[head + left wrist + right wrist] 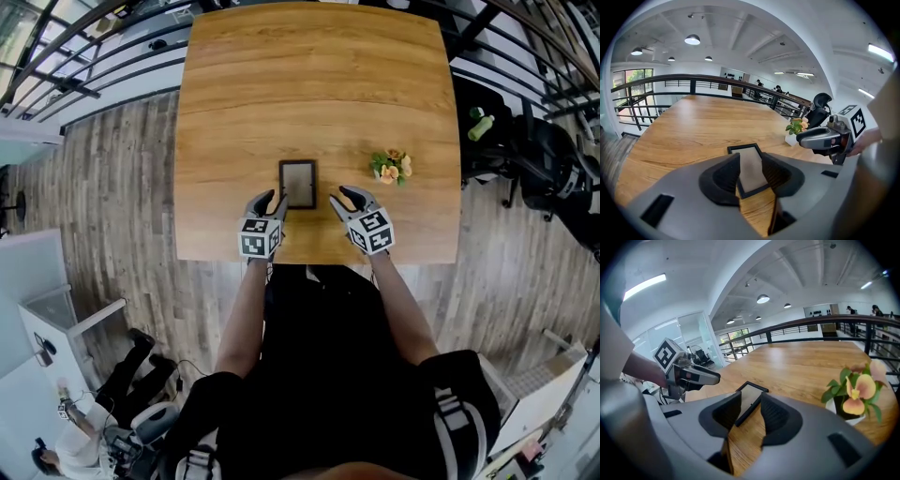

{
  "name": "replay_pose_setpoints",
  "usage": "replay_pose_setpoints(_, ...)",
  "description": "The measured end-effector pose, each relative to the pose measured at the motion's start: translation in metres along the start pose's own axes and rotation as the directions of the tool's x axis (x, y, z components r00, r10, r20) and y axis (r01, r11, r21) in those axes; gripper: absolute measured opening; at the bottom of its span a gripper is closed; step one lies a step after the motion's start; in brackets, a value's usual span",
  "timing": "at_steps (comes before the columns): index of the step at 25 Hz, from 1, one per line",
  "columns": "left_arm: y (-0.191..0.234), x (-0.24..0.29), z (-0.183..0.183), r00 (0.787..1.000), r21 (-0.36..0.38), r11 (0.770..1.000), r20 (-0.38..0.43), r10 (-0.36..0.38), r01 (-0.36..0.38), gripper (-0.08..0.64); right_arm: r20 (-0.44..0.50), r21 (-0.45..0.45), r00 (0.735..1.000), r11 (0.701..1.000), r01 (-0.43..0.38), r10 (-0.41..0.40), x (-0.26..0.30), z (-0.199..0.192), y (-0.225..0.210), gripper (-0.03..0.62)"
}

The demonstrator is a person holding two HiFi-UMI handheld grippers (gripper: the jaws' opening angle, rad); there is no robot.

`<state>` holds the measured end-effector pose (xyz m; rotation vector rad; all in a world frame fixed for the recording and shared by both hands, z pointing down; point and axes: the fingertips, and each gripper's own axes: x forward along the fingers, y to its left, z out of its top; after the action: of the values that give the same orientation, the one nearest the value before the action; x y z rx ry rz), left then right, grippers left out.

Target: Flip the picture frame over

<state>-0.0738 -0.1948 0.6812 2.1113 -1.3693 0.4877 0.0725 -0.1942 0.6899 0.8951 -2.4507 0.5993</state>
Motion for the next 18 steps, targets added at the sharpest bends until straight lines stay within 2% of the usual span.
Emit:
replay_pose_setpoints(5, 0.000, 0.009, -0.016, 0.999, -0.008, 1.000, -0.046, -0.012, 0.012, 0.150, -0.019, 0.014, 1.000, 1.000, 0.005, -0.004, 0.002, -0.010, -0.005, 0.140)
replay_pose_setpoints(18, 0.016, 0.028, -0.052, 0.992, -0.039, 0.999, -0.123, -0.038, 0.033, 0.149, -0.080, 0.030, 0.997, 0.999, -0.014, 0.017, 0.024, -0.029, 0.014, 0.137)
